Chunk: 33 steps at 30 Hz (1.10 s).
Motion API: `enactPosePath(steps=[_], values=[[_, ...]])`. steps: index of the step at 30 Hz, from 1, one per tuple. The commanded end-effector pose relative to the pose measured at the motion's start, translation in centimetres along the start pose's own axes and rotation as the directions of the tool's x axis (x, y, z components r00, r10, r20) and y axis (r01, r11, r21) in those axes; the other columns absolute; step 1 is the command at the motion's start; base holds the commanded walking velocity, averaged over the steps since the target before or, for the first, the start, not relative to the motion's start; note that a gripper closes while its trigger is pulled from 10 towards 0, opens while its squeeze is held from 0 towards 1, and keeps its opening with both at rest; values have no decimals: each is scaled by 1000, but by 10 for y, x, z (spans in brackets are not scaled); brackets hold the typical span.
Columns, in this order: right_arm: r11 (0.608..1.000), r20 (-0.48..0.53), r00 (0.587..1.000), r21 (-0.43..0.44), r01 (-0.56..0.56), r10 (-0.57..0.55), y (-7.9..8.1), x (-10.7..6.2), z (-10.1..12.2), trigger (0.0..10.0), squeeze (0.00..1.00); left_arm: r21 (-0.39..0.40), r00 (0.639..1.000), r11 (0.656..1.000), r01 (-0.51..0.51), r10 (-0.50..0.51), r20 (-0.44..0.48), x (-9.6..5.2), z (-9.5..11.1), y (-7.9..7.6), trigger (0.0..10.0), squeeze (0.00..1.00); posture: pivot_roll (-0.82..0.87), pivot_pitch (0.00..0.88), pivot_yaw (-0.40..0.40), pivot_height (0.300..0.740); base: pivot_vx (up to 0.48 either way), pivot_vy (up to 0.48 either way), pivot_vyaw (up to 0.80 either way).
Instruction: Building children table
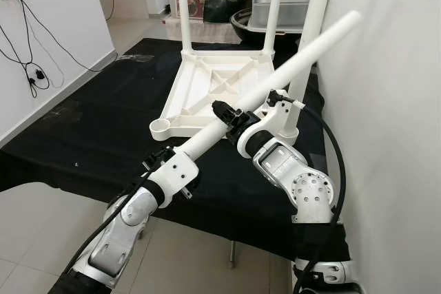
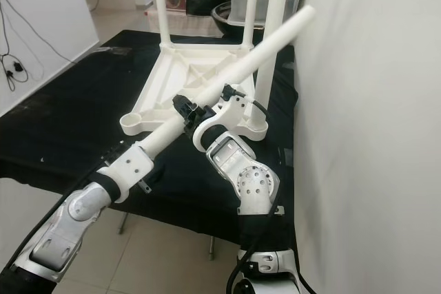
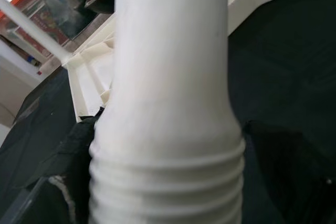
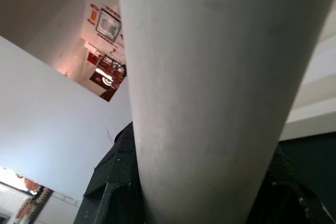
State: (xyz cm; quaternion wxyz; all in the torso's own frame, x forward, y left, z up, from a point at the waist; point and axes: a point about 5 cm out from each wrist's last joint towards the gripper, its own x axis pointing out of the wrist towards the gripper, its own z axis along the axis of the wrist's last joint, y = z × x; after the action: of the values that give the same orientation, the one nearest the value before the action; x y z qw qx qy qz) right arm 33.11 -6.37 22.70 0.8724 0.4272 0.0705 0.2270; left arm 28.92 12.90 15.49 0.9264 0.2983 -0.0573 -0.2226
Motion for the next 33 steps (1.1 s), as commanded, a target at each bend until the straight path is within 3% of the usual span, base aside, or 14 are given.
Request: enactPosePath(steps=[1,3,8,10,11,12,14,16,19,23,24,25,31,33], values=[[994,50,994,49,-96,94,26,8,0,0,0,-3,999,1000,6,-7,-36,-5,-8,0,10000,1000,75,0,-1,740,0,0,0],[995,61,994,42,-92,89,25,9,5,0,0,11,999,1000,-4,4,-49,-7,-11,1,10000,1000,75,0,-2,740,0,0,0],[997,191,981,-74,-28,42,18,9,36,0,0,9,997,999,-33,34,-70,-13,-15,-4,10000,1000,74,0,-4,740,0,0,0],[997,191,981,-74,-28,42,18,9,36,0,0,9,997,999,-33,34,-70,-13,-15,-4,10000,1000,74,0,-4,740,0,0,0],[993,244,969,-118,-10,38,18,8,47,0,0,8,997,999,-31,32,-76,-14,-16,-7,10000,263,71,0,-2,740,0,0,0],[981,316,947,-192,3,59,21,4,65,0,0,13,996,999,-31,32,-88,-17,-19,-10,10000,0,68,0,-1,740,0,0,0],[981,316,947,-192,3,59,21,4,65,0,0,13,996,999,-31,32,-88,-17,-19,-10,10000,0,68,0,-1,740,0,0,0],[949,422,890,-315,-33,171,37,-7,95,0,0,13,993,1000,-22,24,-118,-24,-25,-16,10000,0,71,0,-3,740,0,0,0],[909,461,838,-405,-95,293,55,-16,111,0,0,13,990,1000,-18,20,-139,-29,-30,-19,10000,0,71,0,-7,740,0,0,0],[889,466,817,-443,-118,340,62,-19,114,0,0,16,989,1000,-20,22,-146,-30,-32,-19,10000,0,71,0,-7,740,0,0,0],[818,424,789,-550,-165,444,77,-21,109,0,0,42,987,999,-25,32,-155,-30,-35,-19,10000,0,71,0,-6,740,0,0,0],[799,405,785,-575,-179,468,80,-21,105,0,0,51,987,998,-26,34,-157,-29,-35,-19,10000,0,71,0,-6,740,0,0,0],[786,398,779,-589,-188,485,82,-19,102,0,0,57,987,998,-28,36,-158,-29,-35,-19,10000,0,71,0,-6,740,0,0,0],[756,360,783,-621,-204,507,82,-17,91,0,0,61,986,998,-30,39,-161,-29,-36,-19,10000,0,75,0,-3,740,0,0,0]])
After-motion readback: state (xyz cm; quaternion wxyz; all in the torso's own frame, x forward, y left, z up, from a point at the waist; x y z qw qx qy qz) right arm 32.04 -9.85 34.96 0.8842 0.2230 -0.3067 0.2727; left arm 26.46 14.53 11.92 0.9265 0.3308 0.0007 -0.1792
